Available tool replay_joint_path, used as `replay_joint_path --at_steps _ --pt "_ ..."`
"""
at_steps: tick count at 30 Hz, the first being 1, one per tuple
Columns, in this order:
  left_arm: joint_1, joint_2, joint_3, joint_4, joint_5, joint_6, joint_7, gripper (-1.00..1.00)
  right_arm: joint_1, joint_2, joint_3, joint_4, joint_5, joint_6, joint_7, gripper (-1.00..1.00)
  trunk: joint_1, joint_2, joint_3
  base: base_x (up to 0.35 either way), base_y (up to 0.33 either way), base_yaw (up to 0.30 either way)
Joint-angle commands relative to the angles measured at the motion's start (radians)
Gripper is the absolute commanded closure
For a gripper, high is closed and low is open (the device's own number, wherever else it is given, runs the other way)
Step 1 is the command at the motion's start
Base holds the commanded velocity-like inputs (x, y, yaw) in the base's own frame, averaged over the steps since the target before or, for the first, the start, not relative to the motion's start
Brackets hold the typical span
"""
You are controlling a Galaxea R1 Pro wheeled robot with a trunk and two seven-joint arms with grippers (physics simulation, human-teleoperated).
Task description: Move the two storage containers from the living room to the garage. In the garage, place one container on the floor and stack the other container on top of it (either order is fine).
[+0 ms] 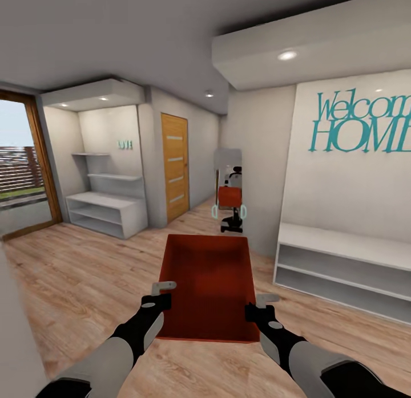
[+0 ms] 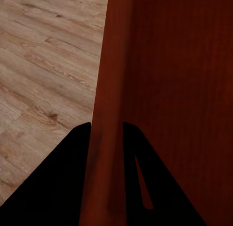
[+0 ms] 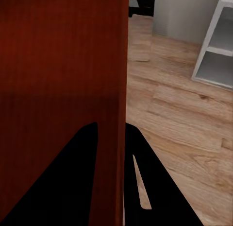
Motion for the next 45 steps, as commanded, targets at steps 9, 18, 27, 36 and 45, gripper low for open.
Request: replay_joint_path --at_steps 9,18,27,36,45 --pt "-0.001 0.044 0.06 -0.004 0.003 0.007 0.011 1.0 -0.001 -0.007 -0.033 -0.001 -0.003 -0.002 -0.006 1.0 0.001 -0.001 -0.001 0.322 0.0 0.0" --pt "-0.001 0.044 0.06 -0.005 0.002 0.007 0.011 1.0 -0.001 -0.007 -0.033 -0.001 -0.003 -0.003 -0.006 1.0 0.001 -0.001 -0.001 0.322 0.0 0.0" --pt "-0.001 0.044 0.06 -0.004 0.002 0.007 0.011 1.0 -0.001 -0.009 -0.033 -0.001 -0.003 -0.002 -0.006 1.0 0.001 -0.001 -0.001 0.322 0.0 0.17" --pt "-0.001 0.044 0.06 -0.005 0.003 0.007 0.011 1.0 -0.001 -0.007 -0.033 -0.001 -0.003 -0.003 -0.006 1.0 0.001 -0.001 -0.001 0.322 0.0 0.238" --pt "-0.001 0.044 0.06 -0.005 0.002 0.007 0.011 1.0 -0.001 -0.007 -0.033 -0.001 -0.003 -0.002 -0.006 1.0 0.001 -0.001 -0.001 0.322 0.0 0.017"
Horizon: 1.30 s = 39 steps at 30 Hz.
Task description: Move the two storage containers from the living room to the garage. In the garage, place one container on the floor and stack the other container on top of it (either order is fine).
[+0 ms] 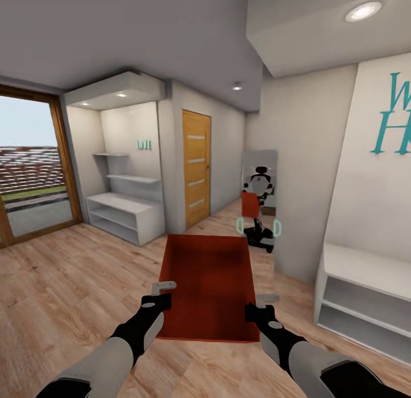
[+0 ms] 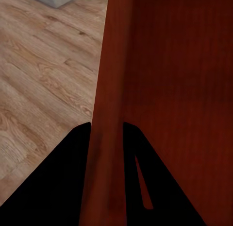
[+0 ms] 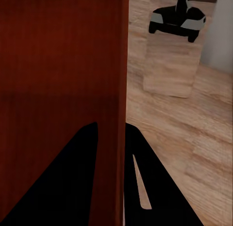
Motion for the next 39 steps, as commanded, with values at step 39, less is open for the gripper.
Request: replay_joint_path --at_steps 39 --pt "-0.001 0.053 0.061 -0.004 0.003 0.007 0.011 1.0 -0.001 -0.007 -0.033 -0.001 -0.003 -0.004 -0.009 1.0 0.001 -0.001 -0.003 0.322 0.0 0.107"
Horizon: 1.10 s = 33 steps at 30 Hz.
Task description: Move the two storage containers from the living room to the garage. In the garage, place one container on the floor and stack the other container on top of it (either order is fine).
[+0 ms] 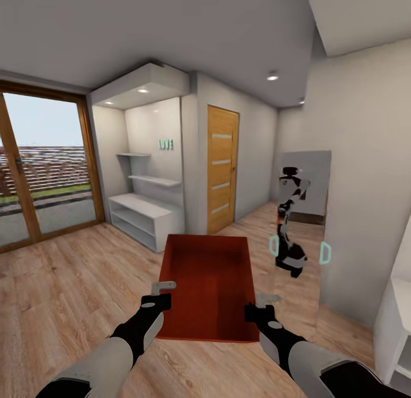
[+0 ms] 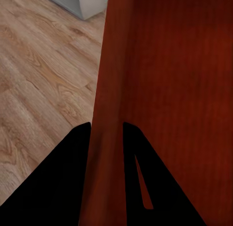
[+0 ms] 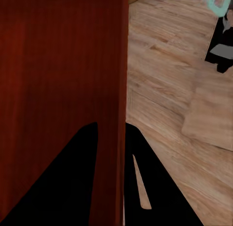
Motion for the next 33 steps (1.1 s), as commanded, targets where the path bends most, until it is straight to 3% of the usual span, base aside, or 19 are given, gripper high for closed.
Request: replay_joint_path --at_steps 1,15,33 --pt "-0.001 0.051 0.063 -0.004 0.002 0.007 0.012 1.0 0.0 -0.009 -0.032 -0.001 -0.005 -0.003 -0.006 1.0 0.001 -0.001 -0.002 0.322 0.0 0.269" --pt "-0.001 0.05 0.063 -0.004 0.002 0.007 0.012 1.0 0.0 -0.01 -0.032 -0.001 -0.005 -0.003 -0.006 1.0 0.001 -0.001 -0.007 0.322 0.0 0.259" --pt "-0.001 0.05 0.063 -0.004 0.002 0.007 0.012 1.0 0.0 -0.009 -0.032 -0.001 -0.005 -0.003 -0.008 1.0 0.001 -0.001 -0.008 0.322 0.0 0.013"
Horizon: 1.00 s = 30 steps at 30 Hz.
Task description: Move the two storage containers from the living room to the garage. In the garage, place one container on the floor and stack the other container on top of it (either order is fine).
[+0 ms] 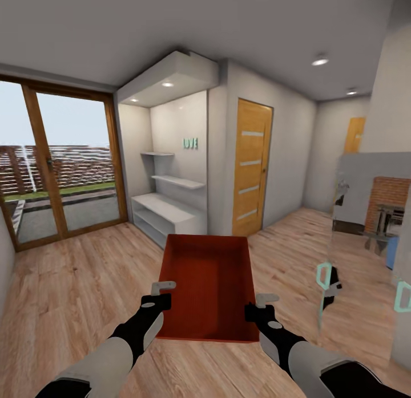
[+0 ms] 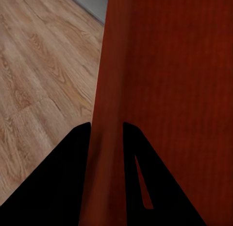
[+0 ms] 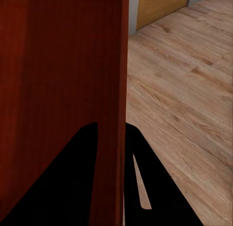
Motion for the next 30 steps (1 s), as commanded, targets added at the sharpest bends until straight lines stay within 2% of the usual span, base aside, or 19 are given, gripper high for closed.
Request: replay_joint_path --at_steps 1,7,30 --pt "-0.001 0.049 0.065 -0.004 -0.001 0.007 0.012 1.0 -0.001 -0.01 -0.031 -0.001 -0.006 -0.003 -0.006 1.0 0.001 -0.001 -0.001 0.322 0.0 0.0" --pt "-0.001 0.049 0.065 -0.004 -0.001 0.007 0.012 1.0 -0.001 -0.009 -0.031 -0.001 -0.006 -0.002 -0.004 1.0 0.001 -0.001 -0.001 0.322 0.002 -0.073" --pt "-0.001 0.049 0.064 -0.013 0.001 0.007 0.012 1.0 0.0 -0.009 -0.031 -0.001 -0.006 -0.001 -0.002 1.0 0.001 -0.001 -0.001 0.314 0.17 -0.282"
